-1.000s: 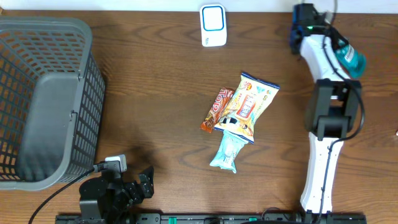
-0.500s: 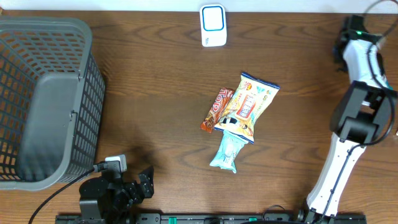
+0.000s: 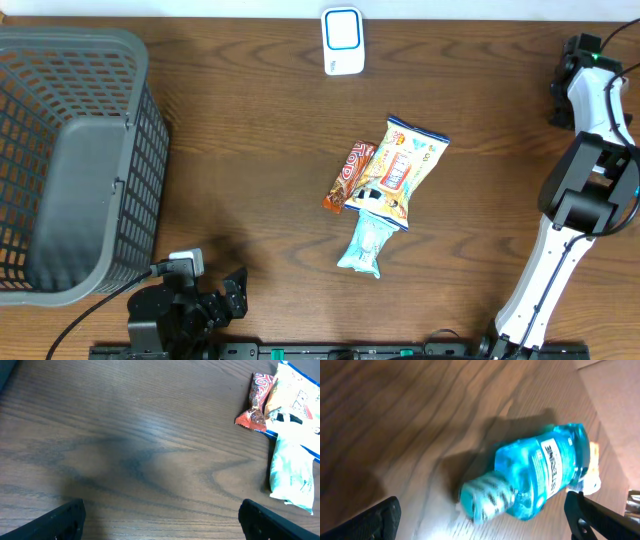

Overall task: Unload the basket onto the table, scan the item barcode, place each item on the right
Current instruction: 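Move the mouthwash bottle to the right edge and set it down, then reach the right gripper to the red TOP chocolate bar and grasp it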

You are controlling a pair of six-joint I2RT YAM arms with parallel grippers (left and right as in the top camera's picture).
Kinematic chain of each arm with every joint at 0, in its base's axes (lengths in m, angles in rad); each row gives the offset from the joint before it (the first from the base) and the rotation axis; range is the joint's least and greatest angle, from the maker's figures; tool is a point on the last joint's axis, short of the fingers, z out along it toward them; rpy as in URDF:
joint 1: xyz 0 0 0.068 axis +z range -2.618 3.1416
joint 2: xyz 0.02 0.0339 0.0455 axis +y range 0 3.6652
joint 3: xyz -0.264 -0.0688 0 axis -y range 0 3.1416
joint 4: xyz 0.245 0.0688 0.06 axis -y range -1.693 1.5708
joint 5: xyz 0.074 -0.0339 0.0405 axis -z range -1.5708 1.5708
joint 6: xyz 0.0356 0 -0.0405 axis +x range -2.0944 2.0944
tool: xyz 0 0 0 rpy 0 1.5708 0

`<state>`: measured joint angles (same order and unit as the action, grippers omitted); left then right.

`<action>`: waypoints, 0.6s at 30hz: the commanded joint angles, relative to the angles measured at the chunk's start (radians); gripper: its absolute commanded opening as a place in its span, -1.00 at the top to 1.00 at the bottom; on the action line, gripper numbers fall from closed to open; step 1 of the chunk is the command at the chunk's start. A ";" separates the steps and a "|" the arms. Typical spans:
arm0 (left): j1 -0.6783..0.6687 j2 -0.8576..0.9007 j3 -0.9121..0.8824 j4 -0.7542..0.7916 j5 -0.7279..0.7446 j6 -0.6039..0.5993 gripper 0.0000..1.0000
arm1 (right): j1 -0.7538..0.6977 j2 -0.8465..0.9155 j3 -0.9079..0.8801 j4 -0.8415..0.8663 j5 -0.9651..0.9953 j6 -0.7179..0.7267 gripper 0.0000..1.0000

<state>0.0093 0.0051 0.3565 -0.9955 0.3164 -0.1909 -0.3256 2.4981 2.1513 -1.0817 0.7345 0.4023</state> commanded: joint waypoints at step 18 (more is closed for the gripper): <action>0.001 -0.002 -0.005 -0.010 0.013 -0.009 -0.96 | 0.337 -0.427 0.071 -0.458 -0.970 0.146 -0.99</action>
<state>0.0093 0.0051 0.3565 -0.9955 0.3164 -0.1909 -0.0856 2.0502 2.2295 -1.5089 -0.2043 0.5220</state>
